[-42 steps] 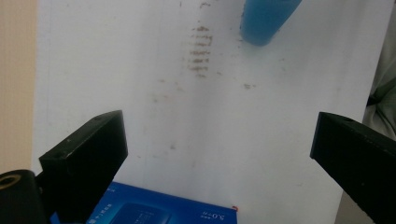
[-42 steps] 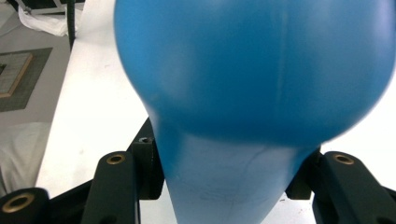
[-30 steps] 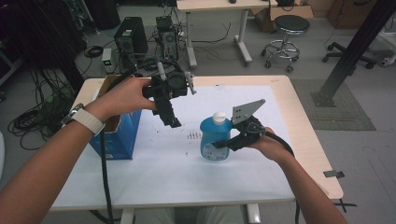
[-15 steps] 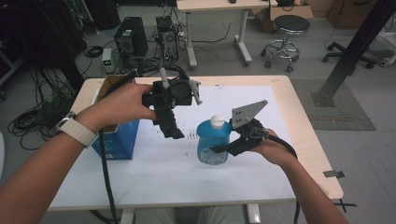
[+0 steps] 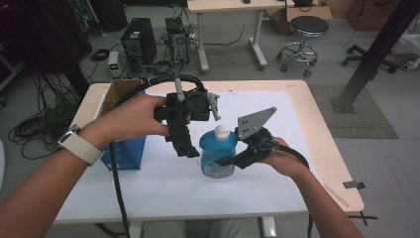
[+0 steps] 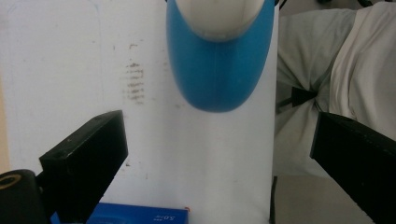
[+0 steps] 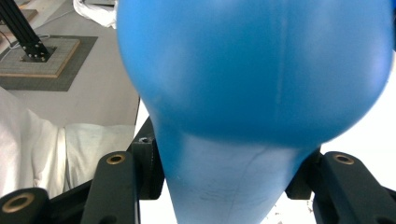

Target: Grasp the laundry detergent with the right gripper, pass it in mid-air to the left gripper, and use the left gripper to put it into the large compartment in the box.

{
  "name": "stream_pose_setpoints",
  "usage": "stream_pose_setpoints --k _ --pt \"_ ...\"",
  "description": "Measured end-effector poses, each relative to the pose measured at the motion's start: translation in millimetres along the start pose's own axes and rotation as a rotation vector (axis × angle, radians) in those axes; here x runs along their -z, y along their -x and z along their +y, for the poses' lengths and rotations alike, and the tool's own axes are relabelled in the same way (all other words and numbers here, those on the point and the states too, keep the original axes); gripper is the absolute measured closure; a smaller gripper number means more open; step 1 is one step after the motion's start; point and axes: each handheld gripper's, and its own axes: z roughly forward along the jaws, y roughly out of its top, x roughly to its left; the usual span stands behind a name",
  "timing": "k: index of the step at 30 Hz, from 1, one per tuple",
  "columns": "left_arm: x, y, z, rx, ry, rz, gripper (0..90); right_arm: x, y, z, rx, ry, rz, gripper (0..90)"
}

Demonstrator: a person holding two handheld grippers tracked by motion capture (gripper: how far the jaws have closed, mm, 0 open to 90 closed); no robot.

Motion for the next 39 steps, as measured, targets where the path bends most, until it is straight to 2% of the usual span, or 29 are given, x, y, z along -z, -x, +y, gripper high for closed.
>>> stream_pose_setpoints --k 11,39 --pt "-8.4 -0.3 5.8 -0.009 -0.003 -0.025 4.6 -11.4 0.1 6.9 0.013 -0.002 0.027 45.2" --pt "-26.6 -7.5 14.3 -0.013 -0.005 -0.052 5.3 -19.9 3.7 11.8 0.019 -0.007 0.037 45.2"
